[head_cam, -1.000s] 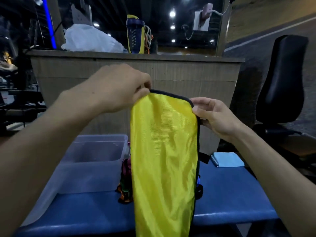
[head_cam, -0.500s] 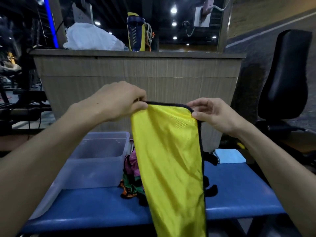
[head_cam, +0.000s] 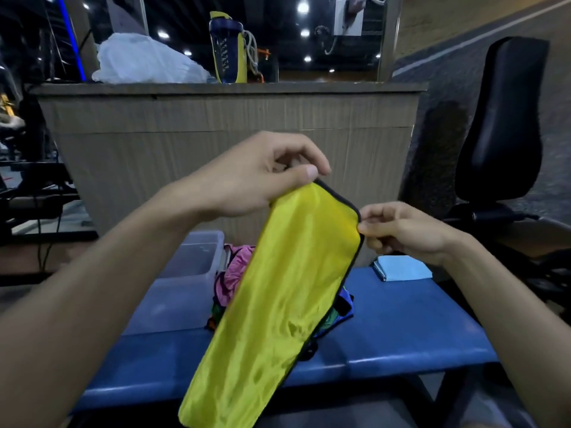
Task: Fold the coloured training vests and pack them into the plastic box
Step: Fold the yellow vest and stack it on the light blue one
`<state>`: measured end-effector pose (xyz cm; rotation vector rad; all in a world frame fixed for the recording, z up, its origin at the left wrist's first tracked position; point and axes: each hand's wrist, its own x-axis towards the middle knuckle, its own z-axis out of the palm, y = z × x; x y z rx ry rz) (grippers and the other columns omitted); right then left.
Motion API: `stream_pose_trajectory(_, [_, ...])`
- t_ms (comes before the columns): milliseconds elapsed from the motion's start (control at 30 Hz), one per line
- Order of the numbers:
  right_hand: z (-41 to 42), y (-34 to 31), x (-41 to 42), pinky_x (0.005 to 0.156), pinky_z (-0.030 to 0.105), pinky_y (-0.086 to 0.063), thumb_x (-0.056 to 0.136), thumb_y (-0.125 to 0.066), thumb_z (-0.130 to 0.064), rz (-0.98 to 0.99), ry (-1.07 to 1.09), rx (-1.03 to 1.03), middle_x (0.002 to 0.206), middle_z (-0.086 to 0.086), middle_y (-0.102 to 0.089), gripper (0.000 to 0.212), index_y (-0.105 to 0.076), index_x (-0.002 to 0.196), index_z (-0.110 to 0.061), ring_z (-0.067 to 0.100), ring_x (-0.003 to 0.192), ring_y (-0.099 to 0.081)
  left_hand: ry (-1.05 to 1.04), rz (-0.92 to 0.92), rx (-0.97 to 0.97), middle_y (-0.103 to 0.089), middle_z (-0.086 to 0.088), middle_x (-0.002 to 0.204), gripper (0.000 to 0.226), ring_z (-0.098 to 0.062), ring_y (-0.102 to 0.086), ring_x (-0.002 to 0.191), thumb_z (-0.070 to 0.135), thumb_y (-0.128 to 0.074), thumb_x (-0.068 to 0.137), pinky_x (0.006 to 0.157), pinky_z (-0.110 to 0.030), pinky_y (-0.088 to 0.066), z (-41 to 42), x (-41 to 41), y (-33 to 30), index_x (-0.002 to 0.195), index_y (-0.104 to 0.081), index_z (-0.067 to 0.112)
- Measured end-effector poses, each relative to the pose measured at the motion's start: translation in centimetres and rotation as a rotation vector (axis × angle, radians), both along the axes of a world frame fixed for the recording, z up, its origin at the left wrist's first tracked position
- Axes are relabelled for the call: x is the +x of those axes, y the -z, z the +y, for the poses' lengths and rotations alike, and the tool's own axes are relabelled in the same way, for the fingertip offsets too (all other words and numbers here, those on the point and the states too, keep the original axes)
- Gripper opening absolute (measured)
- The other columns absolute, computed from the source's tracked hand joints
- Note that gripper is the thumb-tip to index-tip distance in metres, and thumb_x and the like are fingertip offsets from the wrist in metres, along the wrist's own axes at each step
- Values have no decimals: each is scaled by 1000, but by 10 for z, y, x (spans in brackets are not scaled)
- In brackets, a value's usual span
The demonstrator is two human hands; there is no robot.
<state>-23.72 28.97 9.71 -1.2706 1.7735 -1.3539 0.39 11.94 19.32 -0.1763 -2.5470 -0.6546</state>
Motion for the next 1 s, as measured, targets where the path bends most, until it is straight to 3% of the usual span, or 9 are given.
stream_pose_trajectory(100, [37,16,-9,50,21,-32,94,-59,-4,-152,-8,61,64,7,-42,6,-63,90,-7,13,52,-39,138,-89,115,-66,-11,87,16,-12,-57,72,19,-58,104,63,-25,-46,28,-18,20,108,-73,17])
stream_pose_trajectory(233, [87,15,-28,42,19,-27,90,-56,-2,-248,139,41,62,4,-42,10,-62,87,-9,10,45,-33,246,-82,315,-59,-10,85,17,-6,-56,62,13,-56,104,52,-26,-51,64,-56,45,108,-70,6])
stream_pose_trajectory(367, [101,-29,-52,35,16,-29,88,-59,-2,-110,383,-186,66,11,-45,14,-68,91,-12,9,40,-38,264,51,532,-58,-11,83,17,-13,-59,58,8,-54,104,48,-27,-55,76,-90,45,107,-68,1])
stream_pose_trajectory(467, [76,-72,-63,34,21,-39,95,-59,-1,144,521,-297,63,2,-56,22,-67,90,-20,11,42,-50,208,173,625,-60,-5,82,15,-16,-63,55,8,-54,104,49,-33,-59,64,-104,40,104,-68,4])
stream_pose_trajectory(567, [16,-89,-74,39,26,-52,93,-61,0,349,557,-335,69,0,-63,20,-65,92,-19,16,44,-63,67,259,604,-60,-5,87,15,-17,-65,54,10,-55,104,49,-36,-60,36,-113,48,104,-69,5])
stream_pose_trajectory(667, [-61,-61,-86,47,37,-59,90,-53,6,511,528,-248,74,6,-66,24,-60,93,-17,19,49,-69,-113,274,529,-66,0,84,13,-18,-69,54,16,-59,102,48,-36,-59,-1,-116,79,102,-71,10])
stream_pose_trajectory(767, [-132,2,-88,62,30,-58,85,-57,4,669,462,-105,68,-4,-67,24,-64,94,-17,10,55,-67,-322,213,457,-70,4,68,11,-15,-70,50,16,-62,101,42,-27,-53,-40,-113,130,94,-70,15])
stream_pose_trajectory(900, [-207,106,-74,84,28,-54,84,-59,4,566,388,-80,79,-8,-67,25,-72,99,-12,14,78,-67,-584,14,257,-67,5,63,18,-5,-65,47,15,-58,100,52,-31,-55,-86,-98,200,84,-66,19])
stream_pose_trajectory(1000, [-246,151,-60,95,26,-50,89,-59,5,423,349,-79,92,-4,-71,25,-72,103,-9,7,88,-64,-745,-41,87,-60,5,57,22,-9,-58,50,10,-59,95,54,-38,-48,-117,-86,233,76,-63,21])
